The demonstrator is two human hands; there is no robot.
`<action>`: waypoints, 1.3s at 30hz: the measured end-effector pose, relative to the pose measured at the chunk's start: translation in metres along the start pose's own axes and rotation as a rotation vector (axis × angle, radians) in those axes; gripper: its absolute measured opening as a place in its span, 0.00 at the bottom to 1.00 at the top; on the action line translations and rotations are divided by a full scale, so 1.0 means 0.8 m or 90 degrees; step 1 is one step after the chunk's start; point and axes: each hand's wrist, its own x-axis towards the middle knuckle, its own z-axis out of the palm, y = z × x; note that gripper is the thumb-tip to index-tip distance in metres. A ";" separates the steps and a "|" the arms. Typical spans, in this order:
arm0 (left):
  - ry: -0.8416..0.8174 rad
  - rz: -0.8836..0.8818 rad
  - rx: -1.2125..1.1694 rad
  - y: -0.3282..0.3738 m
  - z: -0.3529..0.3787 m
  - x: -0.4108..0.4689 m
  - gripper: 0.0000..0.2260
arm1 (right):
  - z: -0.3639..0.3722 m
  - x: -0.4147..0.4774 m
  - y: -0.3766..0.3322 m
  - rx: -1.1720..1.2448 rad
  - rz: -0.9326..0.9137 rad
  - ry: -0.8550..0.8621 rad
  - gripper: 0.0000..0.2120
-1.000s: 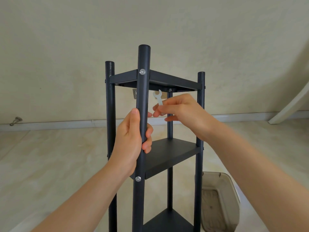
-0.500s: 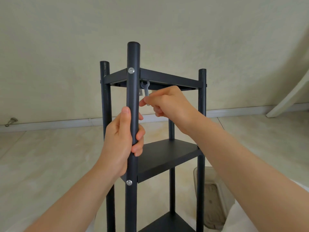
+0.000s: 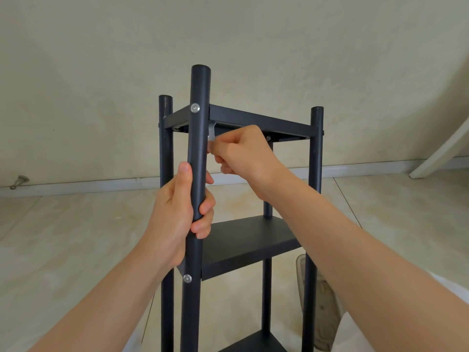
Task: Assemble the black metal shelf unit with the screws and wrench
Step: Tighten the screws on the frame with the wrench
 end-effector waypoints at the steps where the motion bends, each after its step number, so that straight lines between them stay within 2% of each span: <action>1: -0.001 -0.003 -0.001 0.000 -0.001 0.000 0.24 | 0.001 0.001 0.001 0.005 -0.003 0.013 0.21; 6: 0.001 -0.016 -0.002 -0.002 -0.004 0.000 0.24 | 0.002 0.003 0.003 -0.016 -0.017 0.031 0.10; 12: 0.003 -0.020 -0.009 -0.005 -0.007 0.001 0.24 | -0.004 0.005 0.009 -0.082 -0.039 0.002 0.09; 14: 0.002 -0.023 -0.008 -0.005 -0.007 0.000 0.24 | -0.007 0.007 0.011 -0.087 -0.040 -0.005 0.09; 17: -0.006 -0.025 -0.001 -0.004 -0.006 -0.001 0.24 | -0.005 0.006 0.015 -0.083 -0.054 0.014 0.16; 23: -0.021 -0.024 -0.005 -0.002 -0.003 -0.004 0.23 | 0.018 0.002 0.031 -0.085 -0.175 0.149 0.20; 28: -0.037 -0.020 -0.006 -0.003 0.001 -0.004 0.25 | 0.035 0.007 0.041 -0.065 -0.212 0.232 0.22; 33: -0.048 -0.011 -0.004 -0.004 0.004 -0.004 0.25 | 0.035 0.015 0.044 -0.010 -0.229 0.236 0.19; 39: -0.042 -0.016 0.003 -0.004 0.004 -0.002 0.25 | 0.027 0.010 0.038 -0.011 -0.206 0.174 0.20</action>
